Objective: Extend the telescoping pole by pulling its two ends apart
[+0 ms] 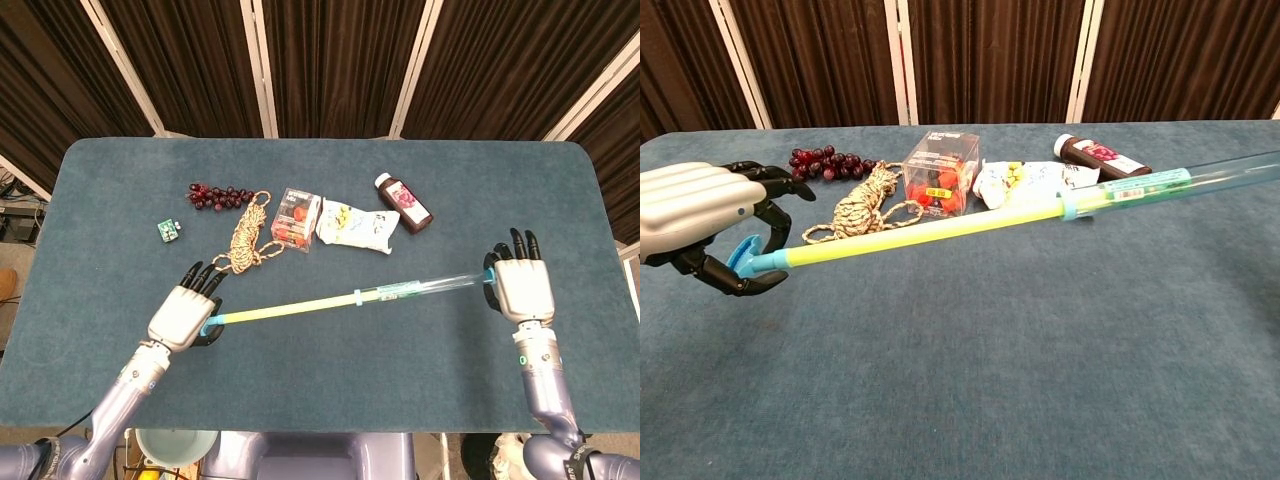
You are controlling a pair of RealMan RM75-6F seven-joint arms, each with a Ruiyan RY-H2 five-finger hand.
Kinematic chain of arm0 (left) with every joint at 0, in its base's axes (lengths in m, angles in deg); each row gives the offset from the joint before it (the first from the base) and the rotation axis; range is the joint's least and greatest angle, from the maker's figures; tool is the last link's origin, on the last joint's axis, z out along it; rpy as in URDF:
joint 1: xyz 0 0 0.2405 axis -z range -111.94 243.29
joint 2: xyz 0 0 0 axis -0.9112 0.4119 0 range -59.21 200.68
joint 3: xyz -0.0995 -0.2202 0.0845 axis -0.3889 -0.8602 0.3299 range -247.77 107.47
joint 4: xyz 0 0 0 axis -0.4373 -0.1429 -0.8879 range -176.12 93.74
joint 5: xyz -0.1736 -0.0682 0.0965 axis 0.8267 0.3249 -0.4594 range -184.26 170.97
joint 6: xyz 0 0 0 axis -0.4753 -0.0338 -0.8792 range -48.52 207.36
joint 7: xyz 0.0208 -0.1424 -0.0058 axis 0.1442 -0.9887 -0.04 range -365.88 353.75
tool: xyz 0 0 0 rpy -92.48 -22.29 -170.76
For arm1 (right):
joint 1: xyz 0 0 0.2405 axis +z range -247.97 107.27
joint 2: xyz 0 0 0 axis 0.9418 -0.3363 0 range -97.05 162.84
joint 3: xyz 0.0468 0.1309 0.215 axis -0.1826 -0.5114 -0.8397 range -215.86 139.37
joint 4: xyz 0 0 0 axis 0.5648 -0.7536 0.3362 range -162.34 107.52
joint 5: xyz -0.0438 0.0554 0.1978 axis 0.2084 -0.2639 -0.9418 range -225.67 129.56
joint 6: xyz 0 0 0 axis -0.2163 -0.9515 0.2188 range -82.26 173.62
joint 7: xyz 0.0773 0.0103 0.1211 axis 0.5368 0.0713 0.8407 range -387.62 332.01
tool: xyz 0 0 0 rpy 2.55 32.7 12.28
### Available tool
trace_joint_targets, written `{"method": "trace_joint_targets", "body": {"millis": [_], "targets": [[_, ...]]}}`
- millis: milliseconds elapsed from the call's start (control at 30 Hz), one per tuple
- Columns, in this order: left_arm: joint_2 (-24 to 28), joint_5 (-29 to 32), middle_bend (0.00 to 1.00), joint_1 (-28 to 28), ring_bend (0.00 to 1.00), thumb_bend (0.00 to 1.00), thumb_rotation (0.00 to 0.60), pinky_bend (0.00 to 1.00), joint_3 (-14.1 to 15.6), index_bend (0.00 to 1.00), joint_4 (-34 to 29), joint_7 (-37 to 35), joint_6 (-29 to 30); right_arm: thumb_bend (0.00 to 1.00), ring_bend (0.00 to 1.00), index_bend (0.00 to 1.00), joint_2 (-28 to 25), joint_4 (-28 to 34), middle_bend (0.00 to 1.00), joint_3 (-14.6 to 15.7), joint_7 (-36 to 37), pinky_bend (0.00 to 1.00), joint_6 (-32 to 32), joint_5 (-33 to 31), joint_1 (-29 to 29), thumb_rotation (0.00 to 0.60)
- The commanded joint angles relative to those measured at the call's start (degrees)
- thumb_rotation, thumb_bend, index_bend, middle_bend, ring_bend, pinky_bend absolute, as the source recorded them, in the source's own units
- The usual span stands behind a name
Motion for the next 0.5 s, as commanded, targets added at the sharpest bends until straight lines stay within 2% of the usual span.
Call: {"method": "trace_joint_targets", "body": {"millis": [33,500], "targets": [[0.5,-0.88,0.09,-0.39,0.0,0.42,0.6,0.0,0.51,0.6,0.18,-0.4,0.03,0.56,0.04,0.92,-0.23,-0.17,0.3,-0.1,0.17,0.0,-0.1,-0.16,-0.12,0.6],[1.57,-2.48,0.09,-1.41,0.0,0.42,0.6,0.0,0.8,0.59,1.79,-2.57,-0.75,0.56,0.04,0.92,-0.78,-0.46,0.3,-0.48,-0.11,0.0,-0.87,-0.56,-0.3,0.6]]}}
